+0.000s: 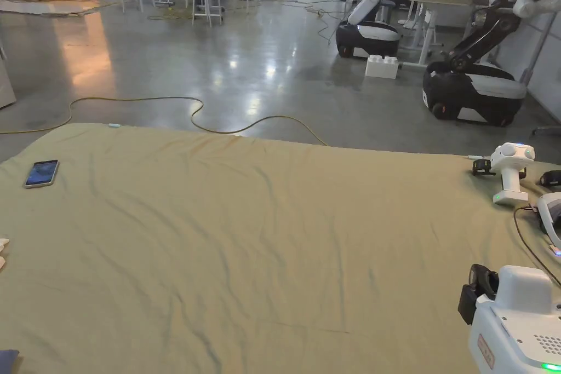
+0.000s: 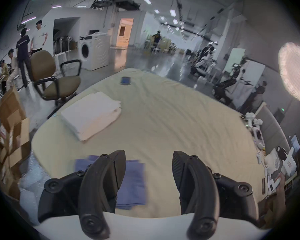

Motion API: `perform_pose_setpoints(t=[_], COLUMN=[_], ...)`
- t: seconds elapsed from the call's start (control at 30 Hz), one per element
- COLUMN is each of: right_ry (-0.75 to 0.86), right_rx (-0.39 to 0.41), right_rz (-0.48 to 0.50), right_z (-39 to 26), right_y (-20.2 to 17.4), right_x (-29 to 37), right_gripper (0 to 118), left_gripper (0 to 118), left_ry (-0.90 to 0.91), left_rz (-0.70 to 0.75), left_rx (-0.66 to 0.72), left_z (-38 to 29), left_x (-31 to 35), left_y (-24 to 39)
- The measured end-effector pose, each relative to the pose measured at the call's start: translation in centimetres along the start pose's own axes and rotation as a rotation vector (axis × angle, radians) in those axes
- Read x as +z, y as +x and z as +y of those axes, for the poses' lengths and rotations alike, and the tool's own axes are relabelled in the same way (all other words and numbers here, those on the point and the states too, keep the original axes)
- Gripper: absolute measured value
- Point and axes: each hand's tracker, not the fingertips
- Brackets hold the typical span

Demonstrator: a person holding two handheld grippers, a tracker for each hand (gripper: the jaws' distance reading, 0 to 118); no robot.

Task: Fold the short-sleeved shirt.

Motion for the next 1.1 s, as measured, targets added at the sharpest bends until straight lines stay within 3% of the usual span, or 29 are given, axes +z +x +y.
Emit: perform_pose_setpoints(t=[0.27, 0.4, 0.53, 1.1], right_ry=[0.026, 0.061, 0.098, 0.123], right_rx=[-0.028, -0.025, -0.009, 0.005], right_rz=[0.026, 0.033, 0.033, 0.05], right_z=[0.4, 0.8, 1.0, 0.6], right_y=[-1.4, -2.4, -3.0, -4.4], right_x=[0.4, 0.8, 1.1, 1.6], right_gripper=[0, 0, 0, 0], left_gripper=[59, 24, 6, 6], left_ry=[0.241, 0.325, 0.386, 0.58], left_rz=[-0.055, -0.055, -0.083, -0.099], left_rx=[-0.164, -0.294, -0.342, -0.3], left_z=[-4.1, -4.8, -5.8, -7.4], left_x=[-4.2, -6.4, -7.3, -4.9], left_y=[15.0, 21.5, 26.1, 29.0])
